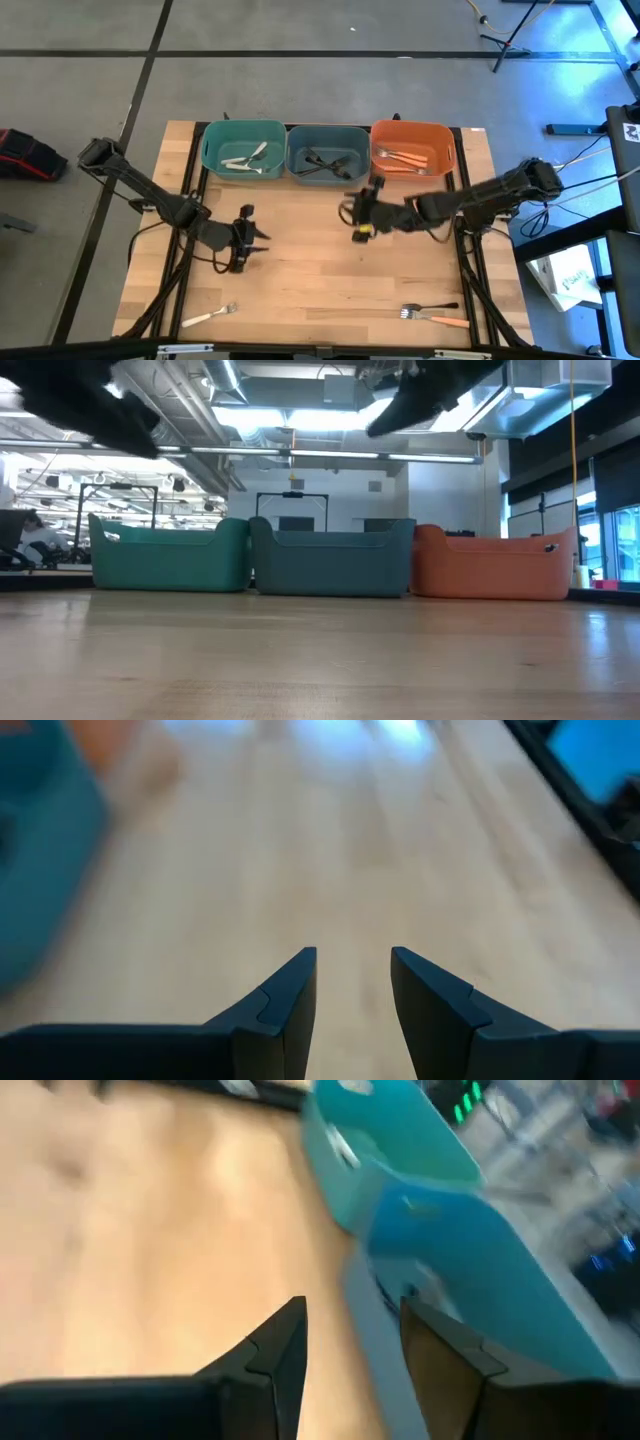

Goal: Sort silverware by color (type)
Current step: Put the white fork into the green bin

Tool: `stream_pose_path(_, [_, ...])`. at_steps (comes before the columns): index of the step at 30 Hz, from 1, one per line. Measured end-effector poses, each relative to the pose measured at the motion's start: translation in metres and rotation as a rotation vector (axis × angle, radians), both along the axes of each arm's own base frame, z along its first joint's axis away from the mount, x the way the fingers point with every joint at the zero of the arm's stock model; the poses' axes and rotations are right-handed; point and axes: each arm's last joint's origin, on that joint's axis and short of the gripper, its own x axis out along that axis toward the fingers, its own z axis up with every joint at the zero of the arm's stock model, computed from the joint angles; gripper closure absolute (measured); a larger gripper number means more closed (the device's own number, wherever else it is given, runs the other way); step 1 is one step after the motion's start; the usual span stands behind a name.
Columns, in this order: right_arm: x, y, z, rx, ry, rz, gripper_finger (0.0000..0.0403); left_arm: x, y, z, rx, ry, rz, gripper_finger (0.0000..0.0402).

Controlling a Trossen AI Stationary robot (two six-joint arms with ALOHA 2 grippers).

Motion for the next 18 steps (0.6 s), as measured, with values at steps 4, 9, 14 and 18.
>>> stream_pose_path(4, [-0.004,0.022,-0.010,0.012,-0.082,0.081,0.0253,-0.010,-0.014,0.007,-0.118,0.102,-0.044,0.0276])
stream_pose_path(9, [-0.008,0.031,-0.017,0.040,-0.129,0.115,0.0253,-0.026,-0.035,0.008,-0.314,0.266,-0.150,0.0276])
stream_pose_path(14, [-0.006,0.034,-0.023,0.049,-0.179,0.127,0.0253,-0.041,-0.056,0.001,-0.438,0.426,-0.195,0.0277])
stream_pose_path(18, [-0.004,0.035,-0.031,0.045,-0.165,0.135,0.0253,-0.048,-0.073,-0.016,-0.489,0.589,-0.161,0.0277])
